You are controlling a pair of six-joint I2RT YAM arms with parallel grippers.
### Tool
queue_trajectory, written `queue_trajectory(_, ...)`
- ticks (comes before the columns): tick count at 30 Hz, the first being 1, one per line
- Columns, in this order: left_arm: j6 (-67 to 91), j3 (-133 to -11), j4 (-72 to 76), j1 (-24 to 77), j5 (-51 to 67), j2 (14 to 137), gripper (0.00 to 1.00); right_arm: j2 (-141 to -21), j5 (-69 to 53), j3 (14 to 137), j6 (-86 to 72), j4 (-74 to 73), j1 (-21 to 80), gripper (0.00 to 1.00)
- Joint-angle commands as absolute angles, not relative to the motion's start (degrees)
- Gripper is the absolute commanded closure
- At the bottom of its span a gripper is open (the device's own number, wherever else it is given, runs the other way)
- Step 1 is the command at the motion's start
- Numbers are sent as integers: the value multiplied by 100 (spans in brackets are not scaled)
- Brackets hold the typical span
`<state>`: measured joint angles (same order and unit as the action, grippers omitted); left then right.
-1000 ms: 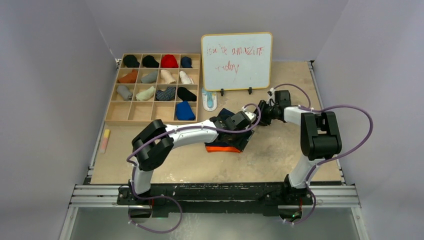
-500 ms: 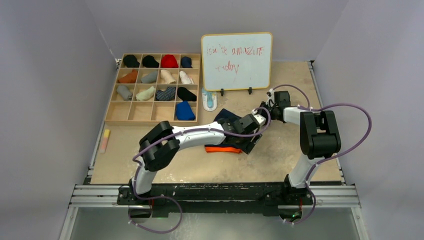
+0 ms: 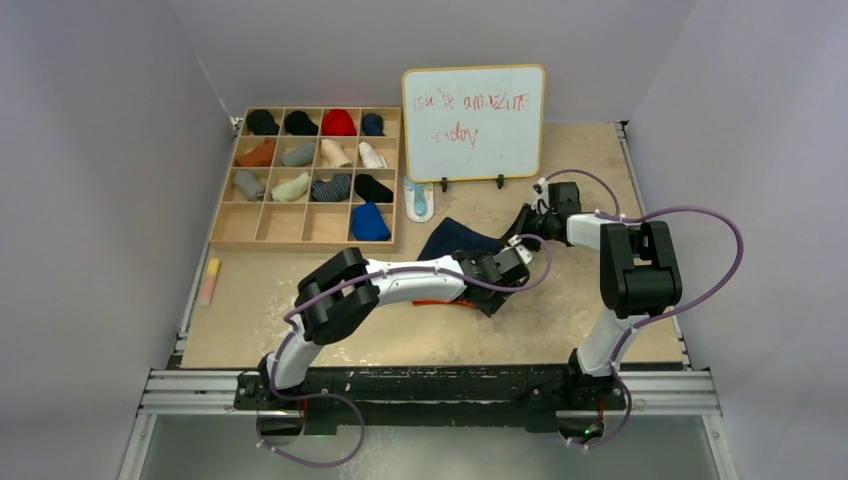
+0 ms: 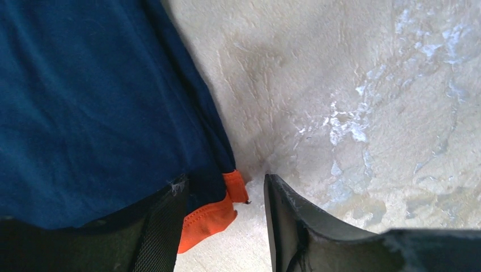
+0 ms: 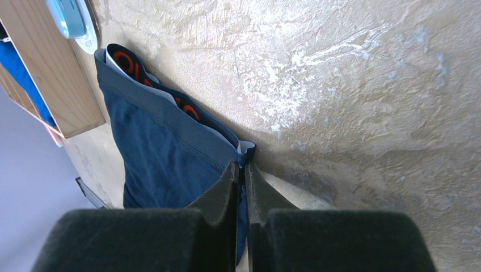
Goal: Roll the underwear
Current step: Fold the underwear at the center of the board.
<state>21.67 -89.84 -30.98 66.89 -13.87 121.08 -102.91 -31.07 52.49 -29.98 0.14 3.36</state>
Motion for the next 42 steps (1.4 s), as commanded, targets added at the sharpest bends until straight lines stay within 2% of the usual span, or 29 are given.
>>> queue_trajectory(1,2091,-9229,-3146,6740,-1751,12199,52,-10204,-3209,5356,-2898,-175,332,95)
queue_trajectory(12,2152,-9205,-3118,6818,-1815,12246,81,-10090,-3190,5423,-2866,-323,330,95)
queue_trajectory(15,2234,-9190,-3102,6837,-1806,12141,97,-10045,-3155,5444,-2830,-397,334,96)
queue_trajectory(16,2285,-9167,-3057,6838,-1776,12061,100,-10021,-3079,5472,-2786,-489,327,96)
queue_trajectory(23,2829,-8425,-1747,6806,-349,10976,100,-9516,-2169,5859,-2369,-1507,259,98)
queue_trajectory(28,3339,-8200,-1129,6701,615,10799,100,-8959,-1619,5973,-2275,-2186,262,98)
queue_trajectory(36,3985,-7268,-164,6264,1109,10441,100,-8813,-1493,6363,-1944,-2716,324,98)
queue_trajectory(42,4526,-6162,911,5872,1474,10059,100,-9026,-1249,6699,-1959,-2913,775,98)
